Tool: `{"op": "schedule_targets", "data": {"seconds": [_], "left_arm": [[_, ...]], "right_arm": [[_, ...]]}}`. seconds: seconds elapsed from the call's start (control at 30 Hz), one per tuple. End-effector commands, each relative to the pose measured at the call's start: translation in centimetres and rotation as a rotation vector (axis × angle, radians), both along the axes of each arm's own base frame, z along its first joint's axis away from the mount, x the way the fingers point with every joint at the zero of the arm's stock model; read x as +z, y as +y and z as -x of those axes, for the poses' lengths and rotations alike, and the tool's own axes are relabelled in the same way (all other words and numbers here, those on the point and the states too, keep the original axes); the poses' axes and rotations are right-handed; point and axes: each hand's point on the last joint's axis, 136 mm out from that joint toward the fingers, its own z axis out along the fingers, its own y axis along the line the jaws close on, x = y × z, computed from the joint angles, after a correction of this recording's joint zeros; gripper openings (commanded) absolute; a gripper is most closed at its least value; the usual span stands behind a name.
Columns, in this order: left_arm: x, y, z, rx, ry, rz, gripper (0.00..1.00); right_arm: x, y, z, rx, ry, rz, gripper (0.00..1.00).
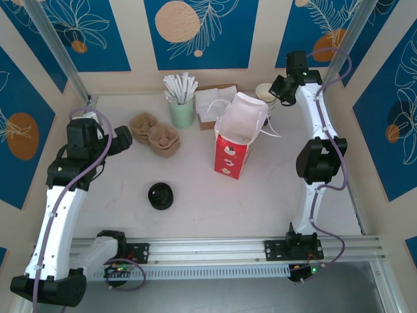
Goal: Pack the takeout coffee
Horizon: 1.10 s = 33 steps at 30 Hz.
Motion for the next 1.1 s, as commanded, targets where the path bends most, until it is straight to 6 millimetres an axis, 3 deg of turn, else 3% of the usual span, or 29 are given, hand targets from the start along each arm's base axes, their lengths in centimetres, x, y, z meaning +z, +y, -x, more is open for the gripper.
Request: {"op": "schedule_targets", "data": {"seconds": [0.0, 0.17, 0.33, 0.57, 0.67, 0.83, 1.07], "left_arm": [[0.5, 0.1, 0.5, 0.004, 0.003, 0.007, 0.99], [1.1, 0.0, 0.6, 0.0, -0.007, 0.014, 0.99], [2.2, -0.3, 0.6, -0.012, -0.023, 0.028, 0.99], [4.1, -0.7, 0.9, -0.035, -0.057, 0.047, 0.99], [4.5, -0.9, 1.1, -0.046, -0.065, 0.055, 0.99], [4.6, -1.5, 1.3, -0.074, -0.065, 0.073, 0.99], [3.7, -2.3, 1.5, -0.121, -0.053, 0.087, 0.99]], "right_arm": [[2.0, 0.2, -0.1, 0.014, -0.034, 0.014, 0.03], [5.1, -0.1, 0.5, 0.015, -0.081, 0.03, 0.0], [9.6, -0.6, 1.7, 0.012, -0.168, 0.044, 0.0], [16.0, -1.9, 5.3, 0.0, -0.283, 0.052, 0.0], [17.7, -2.5, 7.4, -0.006, -0.305, 0.055, 0.0], [18.2, -3.7, 11.6, -0.005, -0.27, 0.084, 0.0], [13.7, -5.8, 19.6, -0.061, -0.11, 0.09, 0.0]]}}
